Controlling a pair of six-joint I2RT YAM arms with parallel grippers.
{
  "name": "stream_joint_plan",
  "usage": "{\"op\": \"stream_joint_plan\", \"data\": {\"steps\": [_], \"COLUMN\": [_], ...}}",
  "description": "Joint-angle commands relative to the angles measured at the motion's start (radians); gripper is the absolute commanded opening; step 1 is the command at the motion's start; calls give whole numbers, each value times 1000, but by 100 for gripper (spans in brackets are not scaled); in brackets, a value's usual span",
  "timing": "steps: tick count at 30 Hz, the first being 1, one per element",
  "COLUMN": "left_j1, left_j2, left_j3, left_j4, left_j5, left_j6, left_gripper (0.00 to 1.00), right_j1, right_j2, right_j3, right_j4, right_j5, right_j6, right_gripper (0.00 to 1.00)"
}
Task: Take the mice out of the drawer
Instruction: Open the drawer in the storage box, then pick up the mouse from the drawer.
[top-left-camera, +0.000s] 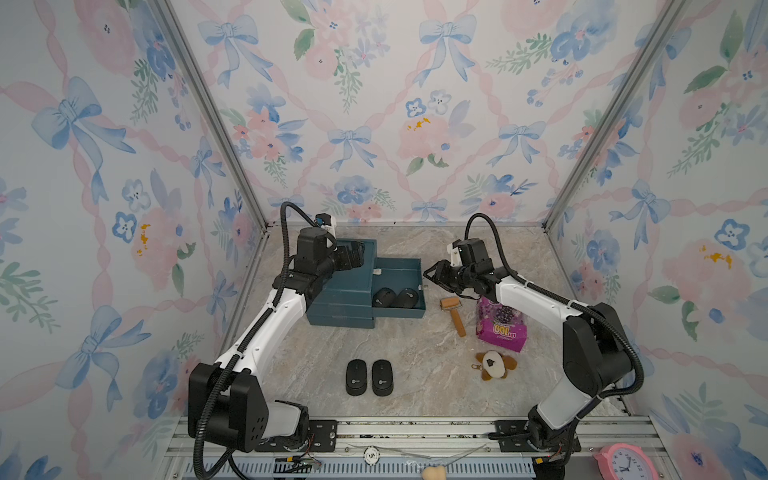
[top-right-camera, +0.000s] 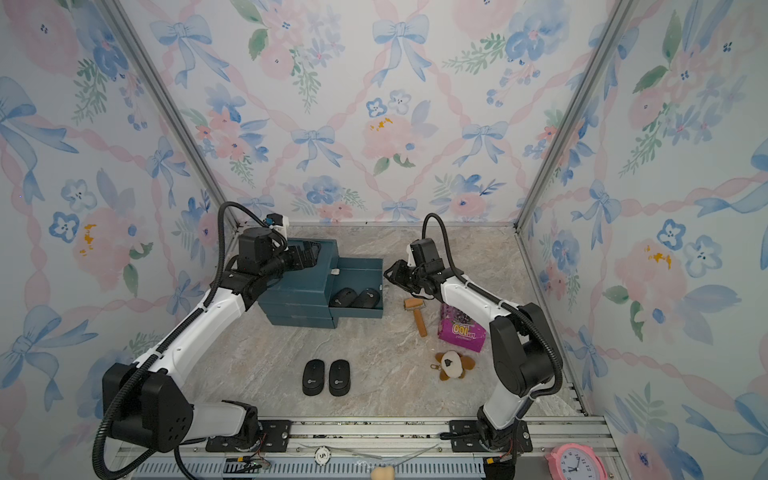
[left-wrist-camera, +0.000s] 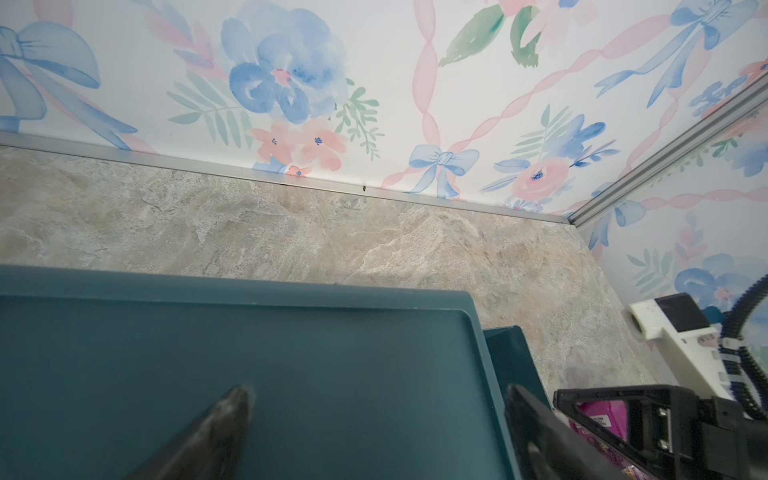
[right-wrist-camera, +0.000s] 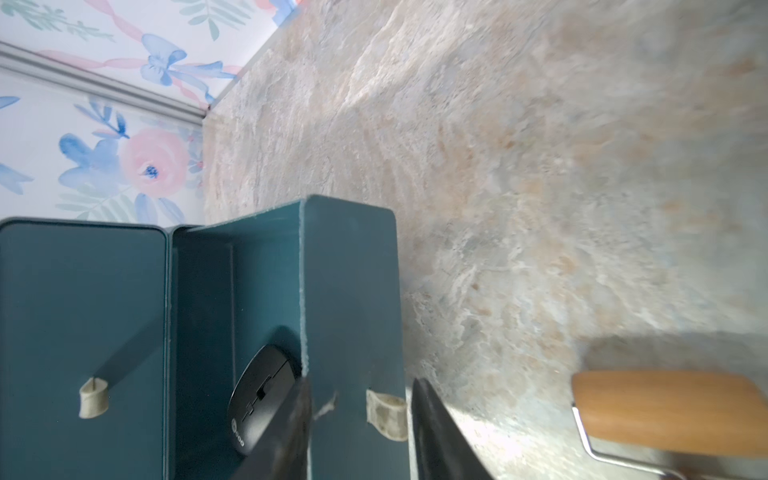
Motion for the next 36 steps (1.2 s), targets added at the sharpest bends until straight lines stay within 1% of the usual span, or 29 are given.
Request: {"op": "stream_joint_plan", "data": {"steps": [1, 2, 3, 4, 5, 7, 8, 10, 13, 17, 27, 30, 36], "left_j1": [4, 4, 5, 8, 8, 10, 9, 8, 7, 0, -18, -19, -18], "left_j2": [17, 13, 7, 2, -3, -15, -20, -35, -51, -81, -164, -179, -196], "left_j3": [-11, -9, -7, -5, -4, -5, -6, -14, -22, -41, -107, -114, -126], "left_j4": [-179, -181, -184, -184, -186, -189, -189, -189, -189, -189, -188, -189, -188], "left_j5": [34, 29, 24, 22, 20, 14, 15, 9, 13, -2, -43, -49, -51], "left_j6": [-3, -1, 2, 6, 9, 15, 18, 26, 40, 37, 30, 30, 29], "left_gripper": [98, 98, 98, 98, 98, 98, 98, 98, 98, 98, 98, 98, 98], "right_j1": [79, 108, 144, 185, 221, 300, 330, 380, 413, 439, 446, 441, 429], "right_j2": [-86, -91, -93, -88, -80, -40, -31, 40, 118, 204, 312, 357, 386], "right_j3": [141, 176, 208, 234, 257, 303, 317, 340, 397, 485, 556, 616, 604], "right_j4": [-315, -389, -437, -474, -502, -558, -564, -532, -522, -574, -714, -768, -725], "right_j5": [245, 306, 355, 393, 433, 524, 558, 609, 627, 641, 704, 705, 692], "right_j6": [1, 37, 67, 97, 133, 222, 260, 315, 365, 385, 519, 537, 561], "right_gripper": [50, 53, 54, 54, 57, 68, 70, 71, 71, 72, 73, 74, 76]}}
